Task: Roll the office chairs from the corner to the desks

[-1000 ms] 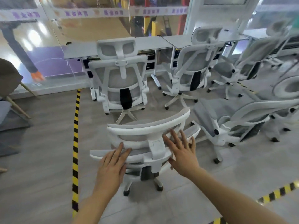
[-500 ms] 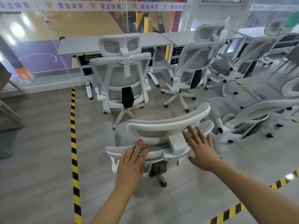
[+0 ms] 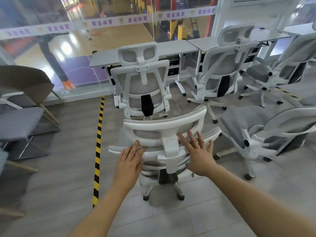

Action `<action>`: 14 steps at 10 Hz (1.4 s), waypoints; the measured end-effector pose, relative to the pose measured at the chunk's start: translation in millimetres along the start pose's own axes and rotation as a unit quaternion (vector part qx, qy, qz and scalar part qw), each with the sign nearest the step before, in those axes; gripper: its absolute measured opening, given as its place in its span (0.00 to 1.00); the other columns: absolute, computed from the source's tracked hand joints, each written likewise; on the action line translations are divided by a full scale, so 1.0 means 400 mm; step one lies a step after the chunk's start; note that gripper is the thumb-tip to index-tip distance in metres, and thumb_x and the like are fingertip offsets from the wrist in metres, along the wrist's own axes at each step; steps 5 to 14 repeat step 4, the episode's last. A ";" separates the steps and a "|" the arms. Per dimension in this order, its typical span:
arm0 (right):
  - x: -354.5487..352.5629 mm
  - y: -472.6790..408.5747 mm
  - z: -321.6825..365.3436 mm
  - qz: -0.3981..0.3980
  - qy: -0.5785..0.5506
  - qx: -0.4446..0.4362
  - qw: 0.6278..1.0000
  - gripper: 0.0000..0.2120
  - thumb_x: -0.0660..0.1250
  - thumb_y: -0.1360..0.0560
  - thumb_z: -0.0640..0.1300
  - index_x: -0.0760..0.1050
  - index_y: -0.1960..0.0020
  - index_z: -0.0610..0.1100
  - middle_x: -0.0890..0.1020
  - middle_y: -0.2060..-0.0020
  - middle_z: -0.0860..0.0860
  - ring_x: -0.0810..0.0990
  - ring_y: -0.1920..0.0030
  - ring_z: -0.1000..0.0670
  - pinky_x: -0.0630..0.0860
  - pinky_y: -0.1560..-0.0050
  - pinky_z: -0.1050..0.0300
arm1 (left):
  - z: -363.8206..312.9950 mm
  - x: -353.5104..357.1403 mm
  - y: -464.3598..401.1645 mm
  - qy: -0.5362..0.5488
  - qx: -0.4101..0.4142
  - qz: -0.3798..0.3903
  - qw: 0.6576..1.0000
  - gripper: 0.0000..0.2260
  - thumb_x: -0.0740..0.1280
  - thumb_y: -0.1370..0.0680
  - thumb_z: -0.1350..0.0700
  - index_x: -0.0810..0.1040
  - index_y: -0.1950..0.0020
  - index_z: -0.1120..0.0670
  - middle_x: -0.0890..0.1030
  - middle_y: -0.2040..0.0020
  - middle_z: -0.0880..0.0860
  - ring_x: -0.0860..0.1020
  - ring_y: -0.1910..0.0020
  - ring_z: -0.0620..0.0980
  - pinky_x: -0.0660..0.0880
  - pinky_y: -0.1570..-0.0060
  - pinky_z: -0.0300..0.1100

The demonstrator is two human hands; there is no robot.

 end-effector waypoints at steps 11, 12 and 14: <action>-0.026 0.158 -0.110 -0.050 -0.118 -0.069 0.989 0.37 0.59 0.26 0.66 0.42 0.23 0.67 0.38 0.22 0.60 0.31 0.23 0.49 0.33 0.27 0.34 | -0.092 -0.093 0.132 -0.008 -0.196 0.124 0.973 0.42 0.65 0.22 0.48 0.33 0.26 0.36 0.35 0.22 0.46 0.39 0.22 0.56 0.44 0.24 0.53; -0.026 0.158 -0.110 -0.050 -0.118 -0.069 0.989 0.37 0.59 0.26 0.66 0.42 0.23 0.67 0.38 0.22 0.60 0.31 0.23 0.49 0.33 0.27 0.34 | -0.092 -0.093 0.132 -0.008 -0.196 0.124 0.973 0.42 0.65 0.22 0.48 0.33 0.26 0.36 0.35 0.22 0.46 0.39 0.22 0.56 0.44 0.24 0.53; -0.026 0.158 -0.110 -0.050 -0.118 -0.069 0.989 0.37 0.59 0.26 0.66 0.42 0.23 0.67 0.38 0.22 0.60 0.31 0.23 0.49 0.33 0.27 0.34 | -0.092 -0.093 0.132 -0.008 -0.196 0.124 0.973 0.42 0.65 0.22 0.48 0.33 0.26 0.36 0.35 0.22 0.46 0.39 0.22 0.56 0.44 0.24 0.53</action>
Point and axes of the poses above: each hand's wrist, its own y-axis away from the middle knuckle, its own x-axis out of the palm, z = x × y, the point moved 9 cm from there along -y, towards the middle knuckle
